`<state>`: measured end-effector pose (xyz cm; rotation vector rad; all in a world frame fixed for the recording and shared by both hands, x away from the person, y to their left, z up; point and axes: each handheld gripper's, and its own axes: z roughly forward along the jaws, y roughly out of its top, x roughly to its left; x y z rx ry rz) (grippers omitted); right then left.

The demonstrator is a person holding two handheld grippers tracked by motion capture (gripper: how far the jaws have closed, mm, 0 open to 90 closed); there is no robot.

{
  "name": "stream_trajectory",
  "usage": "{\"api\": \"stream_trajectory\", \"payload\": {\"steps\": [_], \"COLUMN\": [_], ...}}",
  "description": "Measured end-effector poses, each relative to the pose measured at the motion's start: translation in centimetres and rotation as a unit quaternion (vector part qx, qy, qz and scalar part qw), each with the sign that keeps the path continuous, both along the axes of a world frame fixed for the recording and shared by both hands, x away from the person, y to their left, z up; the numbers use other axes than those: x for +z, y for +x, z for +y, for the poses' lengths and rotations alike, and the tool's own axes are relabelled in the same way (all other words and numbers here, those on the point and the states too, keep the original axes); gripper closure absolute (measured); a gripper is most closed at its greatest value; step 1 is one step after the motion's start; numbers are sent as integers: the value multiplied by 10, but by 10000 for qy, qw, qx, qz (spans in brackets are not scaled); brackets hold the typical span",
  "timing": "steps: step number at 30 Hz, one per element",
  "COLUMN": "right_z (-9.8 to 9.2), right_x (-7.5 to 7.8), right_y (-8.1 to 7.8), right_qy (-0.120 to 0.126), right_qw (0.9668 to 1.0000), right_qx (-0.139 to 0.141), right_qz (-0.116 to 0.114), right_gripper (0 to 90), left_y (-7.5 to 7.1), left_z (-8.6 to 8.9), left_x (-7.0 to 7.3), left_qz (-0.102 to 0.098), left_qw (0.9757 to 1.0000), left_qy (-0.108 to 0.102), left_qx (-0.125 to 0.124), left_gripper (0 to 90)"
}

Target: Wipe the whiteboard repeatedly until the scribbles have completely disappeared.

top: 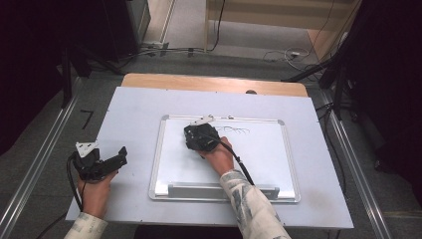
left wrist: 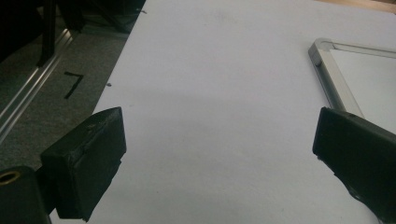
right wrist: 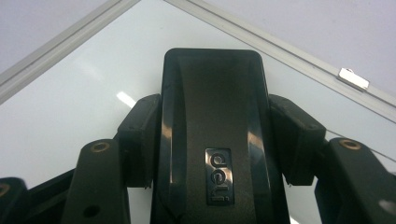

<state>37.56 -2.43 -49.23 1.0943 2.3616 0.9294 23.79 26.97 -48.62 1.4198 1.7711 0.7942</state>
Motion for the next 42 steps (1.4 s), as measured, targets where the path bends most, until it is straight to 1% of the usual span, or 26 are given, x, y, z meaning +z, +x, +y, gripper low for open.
{"api": "stream_trajectory", "payload": {"steps": [7,10,13,14,18,24,32,37,40,42], "right_z": [-17,-21,-19,-17,-7,7,16,18,16,12], "right_x": [1,1,1,1,0,0,0,0,0,0], "right_y": [3,5,5,5,4,10,18,21,20,18], "right_qy": [-65,-50,-91,-70,-85,-87,-99,-104,-144,-117], "right_qw": [9999,9998,9997,9998,9999,10000,9999,9997,9994,9993], "right_qx": [-143,-203,-206,-206,-103,-21,131,202,300,353], "right_qz": [34,50,1,17,-5,-5,-38,-39,-41,-13], "right_gripper": [388,388,388,388,388,387,386,386,385,385], "left_y": [0,0,0,0,1,0,0,0,0,0], "left_z": [0,-1,-1,-2,-2,0,0,1,2,2], "left_x": [0,0,0,0,0,0,0,-1,-2,-2], "left_qz": [-2,-5,6,13,16,17,19,32,40,48], "left_qw": [10000,10000,10000,10000,10000,10000,10000,10000,10000,10000], "left_qy": [-8,2,20,24,20,-4,9,4,0,4], "left_qx": [2,12,11,-2,2,23,28,64,73,67], "left_gripper": [28,28,27,28,28,28,28,28,28,28]}}
